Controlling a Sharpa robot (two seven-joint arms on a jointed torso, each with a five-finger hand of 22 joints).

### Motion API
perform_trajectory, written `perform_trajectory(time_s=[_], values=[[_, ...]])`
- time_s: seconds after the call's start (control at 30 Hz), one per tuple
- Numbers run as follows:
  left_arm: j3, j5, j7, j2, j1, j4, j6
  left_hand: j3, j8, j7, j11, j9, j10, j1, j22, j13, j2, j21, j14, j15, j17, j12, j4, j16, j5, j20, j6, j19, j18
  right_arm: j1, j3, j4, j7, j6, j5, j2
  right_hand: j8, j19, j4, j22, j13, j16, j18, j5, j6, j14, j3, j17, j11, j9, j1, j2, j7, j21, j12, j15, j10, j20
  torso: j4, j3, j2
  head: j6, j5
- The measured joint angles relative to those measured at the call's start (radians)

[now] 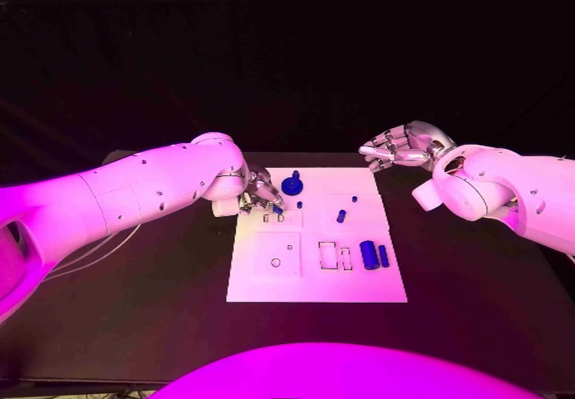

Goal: Assemble the parts on the task board

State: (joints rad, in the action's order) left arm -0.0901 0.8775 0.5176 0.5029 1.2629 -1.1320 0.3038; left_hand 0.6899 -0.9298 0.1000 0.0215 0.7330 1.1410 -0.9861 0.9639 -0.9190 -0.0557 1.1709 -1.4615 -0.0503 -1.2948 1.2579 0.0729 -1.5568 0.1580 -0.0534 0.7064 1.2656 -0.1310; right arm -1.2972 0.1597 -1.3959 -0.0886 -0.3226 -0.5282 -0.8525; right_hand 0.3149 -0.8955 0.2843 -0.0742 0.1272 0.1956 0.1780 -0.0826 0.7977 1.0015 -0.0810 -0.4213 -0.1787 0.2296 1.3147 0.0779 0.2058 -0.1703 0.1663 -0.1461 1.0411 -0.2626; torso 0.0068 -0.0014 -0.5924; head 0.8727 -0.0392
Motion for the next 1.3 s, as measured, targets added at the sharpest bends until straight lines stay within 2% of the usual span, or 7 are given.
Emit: perform_trajectory(time_s=[0.13, 0.2, 0.5, 0.7, 0.73, 0.8, 1.3], values=[[-0.003, 0.018, 0.006, 0.001, 0.0, -0.008, -0.018, 0.0, 0.0, -0.002, -0.003, 0.0, 0.004, 0.004, 0.007, -0.012, -0.004, 0.006, 0.0, 0.0, 0.0, 0.001, 0.0, 0.0, 0.012, 0.002, 0.003, 0.002, 0.0, 0.0, 0.0, 0.0, -0.001, 0.0, 0.0, 0.0, 0.0, 0.0, 0.0, 0.0, 0.0, 0.0, 0.0, 0.0, 0.0, 0.0, 0.0, 0.0, 0.0, 0.0, 0.0, 0.0, 0.0, 0.0, 0.0, 0.0, 0.0, 0.0, 0.0012, 0.0001, 0.001, 0.0, 0.0], [-0.006, 0.026, 0.008, 0.0, 0.0, -0.009, -0.025, 0.0, 0.0, -0.004, -0.007, 0.0, 0.014, 0.013, 0.009, -0.013, 0.005, 0.006, 0.0, 0.0, 0.0, 0.006, 0.0, 0.0, 0.023, 0.002, 0.007, 0.002, 0.0, 0.0, 0.0, 0.0, -0.001, 0.0, 0.0, 0.0, 0.0, 0.0, 0.0, 0.0, 0.0, 0.0, 0.0, 0.0, 0.0, 0.0, 0.0, 0.0, 0.0, 0.0, 0.0, 0.0, 0.0, 0.0, 0.0, 0.0, 0.0, 0.0, 0.0013, 0.0001, 0.001, 0.0, -0.001], [-0.009, 0.066, 0.014, -0.018, -0.002, -0.009, -0.056, -0.01, 0.0, -0.005, -0.009, 0.0, 0.03, 0.013, 0.013, -0.028, 0.005, 0.014, 0.0, 0.0, 0.0, 0.013, -0.01, 0.0, 0.044, 0.007, 0.02, 0.007, 0.0, 0.0, 0.0, 0.0, -0.002, -0.001, 0.001, 0.0, 0.0, 0.0, 0.0, 0.0, -0.001, 0.0, 0.0, 0.0, 0.0, 0.0, 0.0, 0.0, 0.0, 0.0, 0.0, 0.0, 0.0, 0.0, 0.0, 0.0, 0.0, 0.0, 0.0012, 0.0, 0.0, 0.0, -0.003], [-0.012, 0.076, 0.017, -0.028, -0.005, -0.009, -0.064, -0.01, 0.0, -0.007, -0.012, 0.0, 0.037, 0.013, 0.015, -0.041, 0.005, 0.014, 0.0, 0.0, 0.0, 0.021, -0.01, 0.0, 0.044, 0.007, 0.025, 0.007, 0.0, 0.0, 0.0, 0.0, -0.003, 0.0, 0.001, 0.0, 0.0, 0.0, 0.0, 0.0, -0.002, 0.0, 0.0, 0.0, 0.0, 0.0, 0.0, 0.0, 0.0, 0.0, 0.0, 0.0, 0.0, 0.0, 0.0, 0.0, 0.0, 0.0, 0.0008, 0.0, -0.001, 0.0, -0.005], [-0.013, 0.077, 0.017, -0.029, -0.006, -0.01, -0.064, -0.01, 0.0, -0.005, -0.012, 0.0, 0.038, 0.02, 0.016, -0.041, -0.002, 0.014, 0.0, 0.0, 0.0, 0.026, -0.01, 0.0, 0.044, 0.007, 0.027, 0.007, 0.0, 0.0, 0.0, 0.0, -0.003, 0.0, 0.001, 0.0, 0.0, 0.0, 0.0, 0.0, -0.002, 0.0, 0.0, 0.0, 0.0, 0.0, 0.0, 0.0, 0.0, 0.0, 0.0, 0.0, 0.0, 0.0, 0.0, 0.0, 0.0, 0.0, 0.0008, 0.0001, -0.001, 0.0, -0.005], [-0.013, 0.078, 0.018, -0.029, -0.006, -0.01, -0.064, -0.01, 0.0, -0.01, -0.014, 0.003, 0.046, 0.022, 0.018, -0.049, -0.004, 0.021, 0.007, -0.008, 0.0, 0.029, -0.01, 0.0, 0.063, 0.007, 0.032, 0.007, 0.0, 0.0, 0.0, 0.0, -0.003, 0.0, 0.001, 0.0, 0.0, 0.0, 0.0, 0.0, -0.002, 0.0, 0.0, 0.0, 0.0, 0.0, 0.0, 0.0, 0.0, 0.0, 0.0, 0.0, 0.0, 0.0, 0.0, 0.0, 0.0, 0.0, 0.0008, 0.0001, -0.001, 0.0, -0.005], [-0.024, 0.1, 0.021, -0.032, -0.016, -0.012, -0.063, -0.01, 0.0, -0.011, -0.014, 0.003, 0.046, 0.022, 0.022, -0.057, -0.004, 0.021, 0.005, -0.009, 0.0, 0.032, -0.01, 0.0, 0.064, 0.01, 0.036, 0.01, 0.0, 0.001, 0.0, 0.002, -0.01, -0.005, 0.004, 0.001, 0.0, 0.0, 0.0, 0.0, -0.003, 0.0, 0.0, 0.0, 0.0, 0.0, 0.0, 0.001, 0.0, 0.0, 0.0, 0.0, 0.0, 0.0, 0.0, 0.0, 0.0, 0.0, 0.0007, 0.0001, -0.001, 0.0, -0.007]])
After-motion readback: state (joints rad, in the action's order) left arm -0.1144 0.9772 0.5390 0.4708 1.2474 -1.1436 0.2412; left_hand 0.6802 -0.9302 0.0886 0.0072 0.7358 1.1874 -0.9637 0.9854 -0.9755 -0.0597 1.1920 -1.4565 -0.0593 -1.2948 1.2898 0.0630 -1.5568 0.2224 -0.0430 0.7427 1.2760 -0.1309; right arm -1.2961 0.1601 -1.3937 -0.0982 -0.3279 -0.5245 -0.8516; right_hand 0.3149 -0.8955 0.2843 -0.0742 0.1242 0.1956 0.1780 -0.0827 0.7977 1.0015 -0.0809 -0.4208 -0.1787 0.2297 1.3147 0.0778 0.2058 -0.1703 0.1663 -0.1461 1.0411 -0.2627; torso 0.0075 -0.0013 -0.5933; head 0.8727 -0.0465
